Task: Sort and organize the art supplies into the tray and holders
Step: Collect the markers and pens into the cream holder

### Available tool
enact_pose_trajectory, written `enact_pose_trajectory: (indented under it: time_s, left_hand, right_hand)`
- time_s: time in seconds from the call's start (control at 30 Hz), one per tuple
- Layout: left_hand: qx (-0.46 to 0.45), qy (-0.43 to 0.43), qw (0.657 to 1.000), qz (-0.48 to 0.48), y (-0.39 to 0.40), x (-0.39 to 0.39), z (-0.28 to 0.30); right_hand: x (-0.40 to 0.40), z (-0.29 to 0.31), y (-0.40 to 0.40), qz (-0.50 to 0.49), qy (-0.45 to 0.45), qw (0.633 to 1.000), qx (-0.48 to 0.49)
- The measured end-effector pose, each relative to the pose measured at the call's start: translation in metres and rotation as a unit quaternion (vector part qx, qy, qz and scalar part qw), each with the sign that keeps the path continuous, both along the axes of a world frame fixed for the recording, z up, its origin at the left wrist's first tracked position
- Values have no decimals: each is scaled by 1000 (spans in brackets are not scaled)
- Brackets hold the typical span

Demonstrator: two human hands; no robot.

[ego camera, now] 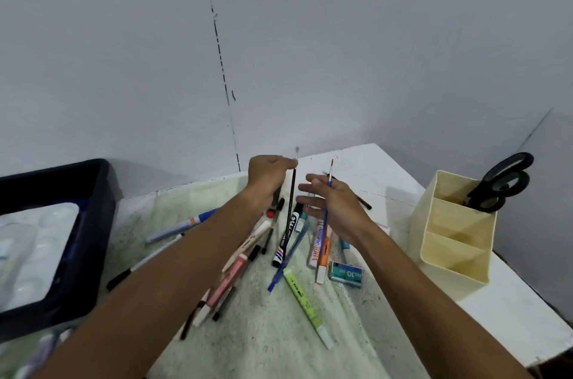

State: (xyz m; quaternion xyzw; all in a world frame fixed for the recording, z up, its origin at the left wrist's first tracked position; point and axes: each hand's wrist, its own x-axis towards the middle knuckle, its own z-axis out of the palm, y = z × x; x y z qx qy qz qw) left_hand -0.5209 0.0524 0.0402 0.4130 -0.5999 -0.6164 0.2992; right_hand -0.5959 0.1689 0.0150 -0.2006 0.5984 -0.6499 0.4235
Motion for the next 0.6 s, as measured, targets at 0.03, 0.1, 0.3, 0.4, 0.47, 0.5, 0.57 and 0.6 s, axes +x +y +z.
enact_pose_trajectory:
  time_s: [0.03, 0.1, 0.3, 0.4, 0.47, 0.5, 0.57, 0.6]
  left_hand:
    - [19, 10, 1000, 3, 1, 6, 4]
    - [64, 29, 998, 1, 4, 21, 11]
    - [31, -5, 999, 0, 4, 67, 16]
    - [-5, -21, 1000, -5, 2, 96, 16]
    - [-45, -51, 998, -8, 2, 117, 14]
    - [-68, -69, 995, -9, 1, 129, 10]
    - [-124, -117, 985, -19, 0, 155, 1]
    - [-160, -164, 973, -29, 1, 168, -5]
  right_hand:
    - [8, 3, -2, 21, -21, 999, -14]
    - [23, 6, -7, 65, -60, 995, -39]
    - [58, 9, -16, 157, -104, 982, -36]
    - [73, 9, -18, 187, -127, 973, -35]
    - [79, 9, -20, 197, -146, 969, -35]
    - [82, 9, -21, 202, -153, 967, -35]
    - [86, 8, -22, 209, -164, 963, -35]
    - [88, 7, -22, 211, -169, 962, -32]
